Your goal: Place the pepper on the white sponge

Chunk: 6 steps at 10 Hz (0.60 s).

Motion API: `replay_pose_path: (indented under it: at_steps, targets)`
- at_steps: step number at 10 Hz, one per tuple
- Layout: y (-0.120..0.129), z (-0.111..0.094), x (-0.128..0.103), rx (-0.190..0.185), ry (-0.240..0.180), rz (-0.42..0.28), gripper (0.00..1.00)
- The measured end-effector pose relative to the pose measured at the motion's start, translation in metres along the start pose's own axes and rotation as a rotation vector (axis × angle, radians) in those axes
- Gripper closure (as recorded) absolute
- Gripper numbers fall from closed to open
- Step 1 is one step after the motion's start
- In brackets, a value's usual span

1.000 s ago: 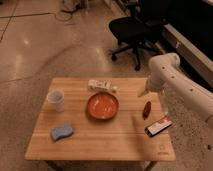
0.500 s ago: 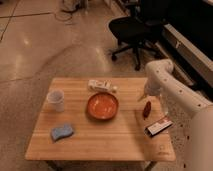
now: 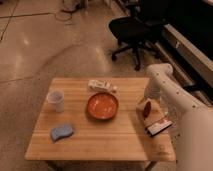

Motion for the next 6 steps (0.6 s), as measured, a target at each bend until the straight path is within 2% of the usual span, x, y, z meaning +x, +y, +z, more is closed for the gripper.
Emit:
replay_pose_path:
  at_steps: [1, 2, 6]
  targets:
    - [0.0016, 0.0047, 0.0010, -0.001, -0.016, 0.006, 0.20]
    - [0.0034, 0.0080, 0.0022, -0.005, -0.027, 0.011, 0.25]
    - [0.0082, 0.0109, 0.0084, -0.015, -0.045, 0.019, 0.67]
